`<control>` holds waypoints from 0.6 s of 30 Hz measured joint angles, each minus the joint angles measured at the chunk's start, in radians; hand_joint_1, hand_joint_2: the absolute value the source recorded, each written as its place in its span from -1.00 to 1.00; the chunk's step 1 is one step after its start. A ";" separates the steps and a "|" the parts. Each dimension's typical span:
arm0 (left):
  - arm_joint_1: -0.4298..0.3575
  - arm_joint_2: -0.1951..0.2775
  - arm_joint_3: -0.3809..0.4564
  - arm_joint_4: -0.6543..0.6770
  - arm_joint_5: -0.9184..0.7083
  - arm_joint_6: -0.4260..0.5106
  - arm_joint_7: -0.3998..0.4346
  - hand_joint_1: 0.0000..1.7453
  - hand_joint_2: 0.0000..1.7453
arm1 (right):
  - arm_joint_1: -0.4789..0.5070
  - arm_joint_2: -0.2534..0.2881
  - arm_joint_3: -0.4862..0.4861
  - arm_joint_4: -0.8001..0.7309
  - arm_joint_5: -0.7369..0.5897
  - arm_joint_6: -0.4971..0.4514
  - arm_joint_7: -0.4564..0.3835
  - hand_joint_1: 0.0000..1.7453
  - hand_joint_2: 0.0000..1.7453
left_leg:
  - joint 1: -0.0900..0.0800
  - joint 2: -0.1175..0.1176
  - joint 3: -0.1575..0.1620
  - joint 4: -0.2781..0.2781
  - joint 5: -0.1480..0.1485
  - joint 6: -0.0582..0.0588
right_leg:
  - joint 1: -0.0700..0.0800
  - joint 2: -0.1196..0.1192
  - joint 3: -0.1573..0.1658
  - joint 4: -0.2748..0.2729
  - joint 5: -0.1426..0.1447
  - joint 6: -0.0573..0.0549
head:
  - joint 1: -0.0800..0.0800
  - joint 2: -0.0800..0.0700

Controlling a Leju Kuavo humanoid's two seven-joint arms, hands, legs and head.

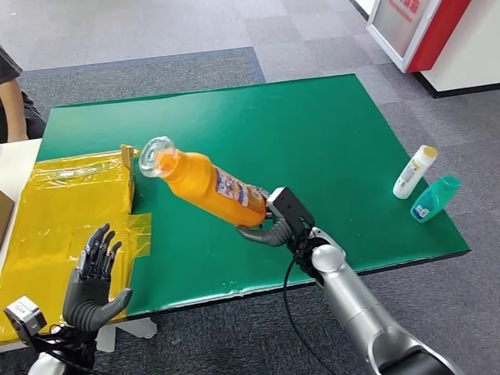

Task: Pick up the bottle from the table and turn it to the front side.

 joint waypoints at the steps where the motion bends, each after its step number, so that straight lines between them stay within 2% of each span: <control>1: -0.004 -0.002 -0.002 0.000 -0.001 0.000 0.000 -1.00 1.00 | 0.003 0.009 0.000 0.000 0.001 -0.001 -0.001 1.00 1.00 | 0.000 0.000 0.000 0.000 0.000 0.000 | 0.000 0.000 0.000 0.000 0.000 0.000 | 0.000 0.000; 7: -0.012 -0.007 -0.008 0.000 -0.008 -0.001 0.000 -1.00 1.00 | 0.005 0.034 -0.003 0.006 0.011 -0.004 -0.002 1.00 1.00 | 0.000 0.000 0.000 0.000 0.000 0.000 | 0.000 0.000 0.000 0.000 0.000 0.000 | 0.000 0.000; 11: -0.036 -0.011 -0.034 -0.015 -0.031 0.000 0.006 -1.00 1.00 | 0.006 0.066 0.008 0.026 0.081 -0.033 -0.006 1.00 1.00 | 0.000 0.000 0.000 0.000 0.000 0.000 | 0.000 0.000 0.000 0.000 0.000 0.000 | 0.000 0.000; 18: -0.091 -0.035 -0.055 -0.101 0.095 -0.078 0.103 -1.00 1.00 | 0.039 0.140 0.057 0.074 0.162 -0.077 -0.036 1.00 1.00 | 0.000 0.000 0.000 0.000 0.001 -0.001 | 0.001 0.000 0.000 0.000 0.000 0.000 | 0.000 0.000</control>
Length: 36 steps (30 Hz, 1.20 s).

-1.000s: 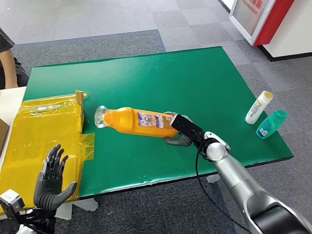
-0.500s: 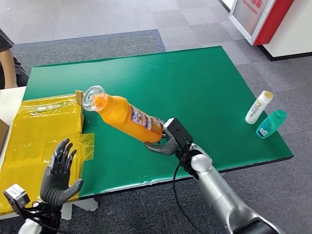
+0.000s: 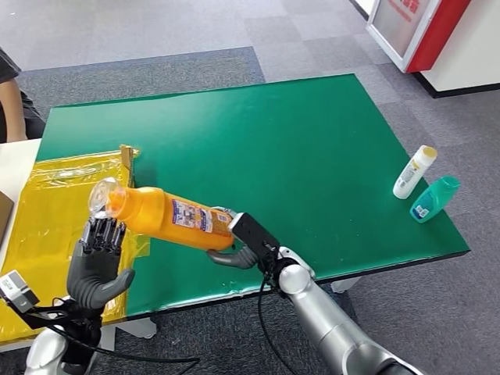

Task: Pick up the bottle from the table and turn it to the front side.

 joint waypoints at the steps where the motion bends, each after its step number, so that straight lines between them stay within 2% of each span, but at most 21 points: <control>1: -0.004 -0.001 0.000 -0.005 0.013 -0.006 0.004 -1.00 1.00 | 0.005 0.005 0.005 0.002 0.002 0.000 -0.003 1.00 1.00 | 0.000 0.000 0.000 0.000 0.000 0.000 | 0.000 0.000 0.000 0.000 0.000 0.000 | 0.000 0.000; 15: -0.034 -0.009 0.001 -0.032 0.071 -0.010 0.059 -1.00 1.00 | 0.051 0.028 0.049 0.019 0.024 0.006 -0.015 1.00 1.00 | 0.000 0.000 0.000 0.000 0.000 0.000 | 0.000 0.000 0.000 0.000 0.000 0.000 | 0.000 0.000; 21: -0.037 -0.014 0.005 -0.032 0.109 0.014 0.117 -1.00 1.00 | 0.076 0.028 0.062 0.017 0.035 0.009 -0.023 1.00 1.00 | 0.000 0.000 0.000 0.000 0.000 0.000 | 0.000 0.000 0.000 0.000 0.000 0.000 | 0.000 0.000; 26: -0.038 -0.012 0.005 -0.017 0.156 -0.014 0.145 -1.00 1.00 | 0.088 0.028 0.071 0.015 0.038 0.016 -0.031 1.00 1.00 | 0.000 0.000 0.000 0.000 0.000 0.000 | 0.000 0.000 0.000 0.000 0.000 0.000 | 0.000 0.000; 32: -0.043 0.029 -0.027 0.035 0.165 -0.054 0.138 -1.00 1.00 | 0.079 0.027 0.082 0.015 0.024 0.022 -0.048 1.00 1.00 | 0.000 0.000 0.000 0.000 0.000 0.000 | 0.000 0.000 0.000 0.000 0.000 0.000 | 0.000 0.000; 36: -0.052 0.077 -0.074 0.075 0.144 -0.075 0.112 -1.00 1.00 | 0.070 0.025 0.094 0.015 0.011 0.025 -0.063 1.00 1.00 | 0.000 0.000 0.000 0.000 0.000 -0.001 | 0.000 0.000 0.000 0.000 0.000 0.000 | 0.000 0.000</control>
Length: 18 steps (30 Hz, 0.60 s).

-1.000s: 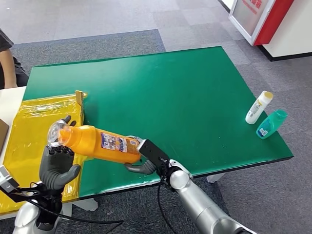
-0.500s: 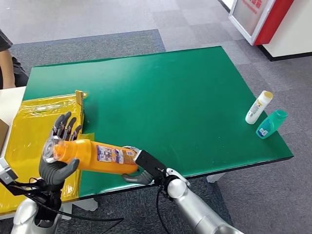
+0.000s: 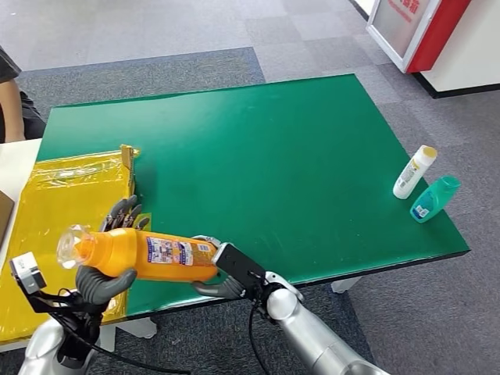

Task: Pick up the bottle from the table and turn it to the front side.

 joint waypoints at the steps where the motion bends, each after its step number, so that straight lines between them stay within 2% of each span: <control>1: -0.003 0.014 -0.014 0.011 -0.006 -0.007 -0.010 -1.00 1.00 | -0.005 0.000 0.004 0.001 -0.004 0.001 -0.004 1.00 1.00 | 0.000 0.000 0.000 0.000 0.000 0.000 | 0.000 0.000 0.000 0.000 0.000 0.000 | 0.000 0.000; 3: -0.008 0.043 -0.042 0.032 -0.019 -0.017 -0.030 -1.00 1.00 | -0.015 -0.001 0.012 0.003 -0.011 0.002 -0.011 1.00 1.00 | 0.000 0.000 0.000 0.000 0.000 0.000 | 0.000 0.000 0.000 0.000 0.000 0.000 | 0.000 0.000; 5: -0.011 0.067 -0.067 0.048 -0.030 -0.020 -0.047 -0.90 1.00 | -0.023 -0.002 0.020 0.006 -0.016 0.002 -0.016 1.00 1.00 | 0.000 0.000 0.000 0.000 0.000 0.000 | 0.000 0.000 0.000 0.000 0.000 0.000 | 0.000 0.000; 6: -0.012 0.076 -0.076 0.055 -0.034 -0.020 -0.053 -0.50 1.00 | -0.026 -0.003 0.022 0.008 -0.018 0.001 -0.017 1.00 1.00 | 0.000 0.000 0.000 0.000 0.000 0.000 | 0.000 0.000 0.000 0.000 0.000 0.000 | 0.000 0.000; 9: -0.018 0.097 -0.098 0.069 -0.043 -0.018 -0.064 0.90 1.00 | -0.030 -0.005 0.029 0.013 -0.021 -0.001 -0.020 1.00 1.00 | 0.000 0.000 0.000 0.000 0.000 0.000 | 0.000 0.000 0.000 0.000 0.000 0.000 | 0.000 0.000; 10: -0.020 0.102 -0.103 0.072 -0.046 -0.016 -0.068 1.00 1.00 | -0.030 -0.006 0.032 0.015 -0.023 -0.003 -0.021 1.00 1.00 | 0.000 0.000 0.000 0.000 0.000 0.000 | 0.000 0.000 0.000 0.000 0.000 0.000 | 0.000 0.000; 18: -0.030 0.109 -0.118 0.077 -0.077 0.022 -0.098 1.00 1.00 | -0.032 -0.010 0.048 0.021 -0.028 -0.015 -0.022 1.00 1.00 | 0.000 0.000 0.000 0.000 0.000 0.000 | 0.000 0.000 0.000 0.000 0.000 0.000 | 0.000 0.000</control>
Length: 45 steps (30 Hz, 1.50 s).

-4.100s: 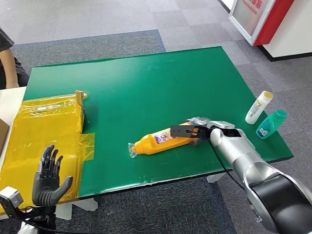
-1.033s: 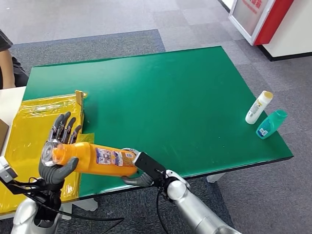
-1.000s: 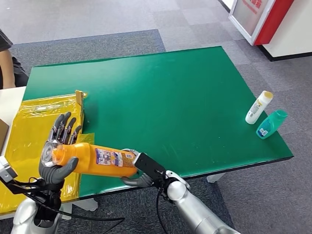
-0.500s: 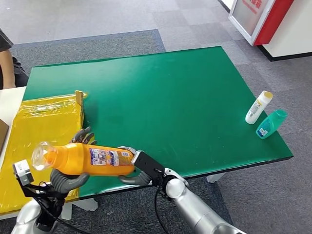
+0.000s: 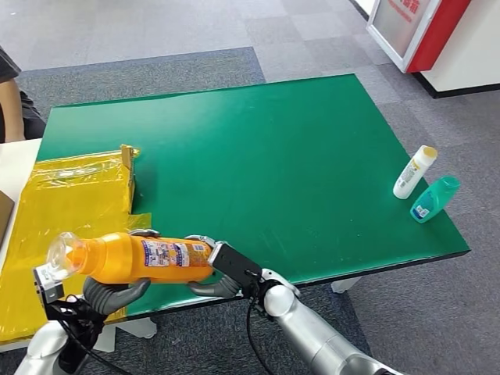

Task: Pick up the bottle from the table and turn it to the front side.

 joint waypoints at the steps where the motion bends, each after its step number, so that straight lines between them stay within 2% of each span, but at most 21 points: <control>1: -0.001 0.000 0.000 0.000 -0.003 0.003 -0.001 1.00 1.00 | 0.000 -0.001 0.001 0.001 0.000 0.000 0.000 1.00 1.00 | 0.000 0.000 0.000 0.000 0.000 0.000 | 0.000 0.000 0.000 0.000 0.000 0.000 | 0.000 0.000; 3: -0.002 -0.001 0.000 0.000 -0.013 0.015 -0.003 1.00 1.00 | 0.000 -0.002 0.003 0.002 -0.001 -0.001 0.002 1.00 1.00 | 0.000 0.000 0.000 0.000 0.000 0.000 | 0.000 0.000 0.000 0.000 0.000 0.000 | 0.000 0.000; 4: -0.002 -0.003 0.000 -0.001 -0.021 0.024 -0.003 1.00 1.00 | 0.000 -0.002 0.003 0.003 -0.001 -0.002 0.003 0.87 1.00 | 0.000 0.000 0.000 0.000 0.000 0.000 | 0.000 0.000 0.000 0.000 0.000 0.000 | 0.000 0.000; 7: -0.001 -0.010 0.000 -0.007 -0.055 0.061 0.000 1.00 1.00 | 0.001 -0.005 0.003 0.004 -0.001 -0.007 0.008 -0.63 1.00 | 0.000 0.000 0.000 0.000 0.000 0.000 | 0.000 0.000 0.000 0.000 0.000 0.000 | 0.000 0.000; 8: 0.000 -0.012 0.000 -0.012 -0.071 0.077 0.003 1.00 1.00 | 0.002 -0.007 0.003 0.004 0.000 -0.009 0.010 -1.00 1.00 | 0.000 0.000 0.000 0.000 0.000 0.000 | 0.000 0.000 0.000 0.000 0.000 0.000 | 0.000 0.000; 15: 0.003 -0.011 -0.001 -0.082 -0.299 0.242 0.082 1.00 1.00 | 0.020 -0.026 -0.009 -0.003 -0.017 -0.019 0.021 -1.00 1.00 | 0.000 0.000 0.000 0.000 0.000 0.000 | 0.000 0.000 0.000 0.000 0.000 0.000 | 0.000 0.000; 19: -0.009 0.030 0.000 -0.133 -0.459 0.322 0.171 1.00 1.00 | 0.057 -0.045 -0.044 -0.042 -0.031 -0.025 0.020 -1.00 1.00 | 0.000 0.000 0.000 0.000 0.000 0.000 | 0.000 0.000 0.000 0.000 0.000 0.000 | 0.000 0.000; 24: -0.059 0.122 0.000 -0.177 -0.600 0.330 0.299 1.00 1.00 | 0.108 -0.063 -0.098 -0.094 -0.038 -0.025 0.021 -1.00 1.00 | 0.000 0.000 0.000 0.000 0.000 -0.001 | 0.001 0.000 -0.001 0.000 0.000 -0.001 | 0.000 0.000; 31: -0.211 0.302 -0.048 -0.170 -0.775 0.205 0.493 1.00 1.00 | 0.174 -0.076 -0.175 -0.151 -0.051 -0.009 0.023 -1.00 1.00 | 0.002 0.000 0.000 0.000 0.001 -0.002 | 0.002 0.000 -0.001 0.000 0.001 -0.003 | 0.000 0.000; 34: -0.268 0.349 -0.099 -0.145 -0.860 0.180 0.545 1.00 1.00 | 0.191 -0.077 -0.197 -0.166 -0.052 -0.003 0.025 -1.00 1.00 | 0.001 0.000 0.000 0.000 0.002 -0.002 | 0.002 0.000 -0.001 0.000 0.002 -0.003 | 0.000 0.000; 39: -0.308 0.355 -0.176 -0.064 -1.037 0.218 0.616 1.00 1.00 | 0.205 -0.077 -0.217 -0.178 -0.044 0.006 0.034 -1.00 1.00 | 0.001 0.001 0.000 0.000 0.001 -0.002 | 0.001 0.000 -0.001 0.000 0.002 -0.003 | 0.000 0.000; 45: -0.312 0.307 -0.217 0.049 -1.207 0.258 0.635 1.00 1.00 | 0.212 -0.077 -0.228 -0.179 -0.036 0.013 0.039 -1.00 1.00 | 0.001 0.001 0.000 0.000 0.001 -0.002 | 0.001 0.000 -0.001 0.000 0.002 -0.003 | 0.000 0.000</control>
